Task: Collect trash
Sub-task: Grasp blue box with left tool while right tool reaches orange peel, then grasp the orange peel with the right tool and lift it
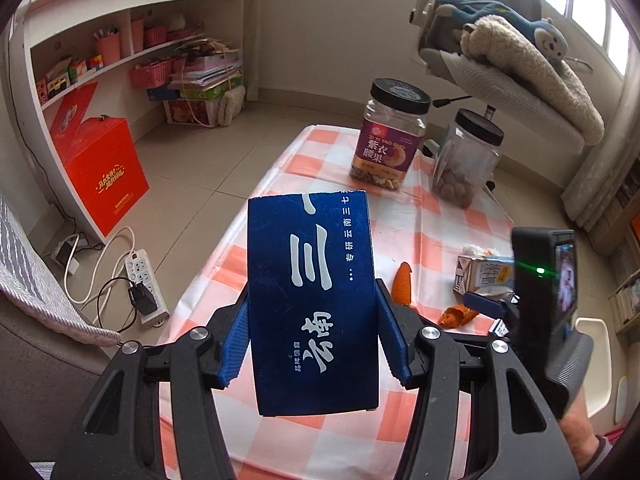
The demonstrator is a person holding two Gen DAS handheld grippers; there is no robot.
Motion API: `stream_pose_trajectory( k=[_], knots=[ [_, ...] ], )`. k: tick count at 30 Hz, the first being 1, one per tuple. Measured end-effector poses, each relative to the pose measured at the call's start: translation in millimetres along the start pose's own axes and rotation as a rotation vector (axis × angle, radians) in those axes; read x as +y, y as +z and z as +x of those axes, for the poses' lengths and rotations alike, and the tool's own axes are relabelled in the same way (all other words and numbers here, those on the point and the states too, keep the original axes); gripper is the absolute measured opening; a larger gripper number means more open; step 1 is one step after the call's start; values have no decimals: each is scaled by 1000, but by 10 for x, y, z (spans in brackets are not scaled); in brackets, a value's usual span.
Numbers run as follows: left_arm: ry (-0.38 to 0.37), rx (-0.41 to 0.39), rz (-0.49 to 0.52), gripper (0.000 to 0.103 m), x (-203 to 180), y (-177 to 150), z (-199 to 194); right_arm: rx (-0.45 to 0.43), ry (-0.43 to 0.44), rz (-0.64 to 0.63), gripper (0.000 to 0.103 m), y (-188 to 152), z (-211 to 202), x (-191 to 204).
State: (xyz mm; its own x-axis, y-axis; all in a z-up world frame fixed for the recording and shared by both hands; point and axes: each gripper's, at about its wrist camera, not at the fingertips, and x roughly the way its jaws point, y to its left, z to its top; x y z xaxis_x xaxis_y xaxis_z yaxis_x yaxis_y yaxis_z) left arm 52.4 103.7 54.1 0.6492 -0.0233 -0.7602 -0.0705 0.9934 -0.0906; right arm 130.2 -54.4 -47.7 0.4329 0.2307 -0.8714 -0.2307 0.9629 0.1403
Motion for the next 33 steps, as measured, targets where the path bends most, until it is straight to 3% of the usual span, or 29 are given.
stream_pose_trajectory(
  k=[3,8,11,12,22,33],
  knots=[
    [-1,-1,-23,56,93,32,-5,30,-14,18,83,134,209,134],
    [15,-18,-28,56,187,47,-27,85,-52,57,61,208,512,143],
    [20,-20,-45,56,269,61,-17,65,-82,57,37,243,513,156],
    [25,-19,-54,56,299,62,-9,63,-73,58,20,250,499,152],
    [29,-32,-141,56,469,22,-55,-22,-31,66,20,217,30,31],
    [-39,-66,-114,56,121,-7,-229,-180,-50,43,20,41,-846,-236]
  ],
)
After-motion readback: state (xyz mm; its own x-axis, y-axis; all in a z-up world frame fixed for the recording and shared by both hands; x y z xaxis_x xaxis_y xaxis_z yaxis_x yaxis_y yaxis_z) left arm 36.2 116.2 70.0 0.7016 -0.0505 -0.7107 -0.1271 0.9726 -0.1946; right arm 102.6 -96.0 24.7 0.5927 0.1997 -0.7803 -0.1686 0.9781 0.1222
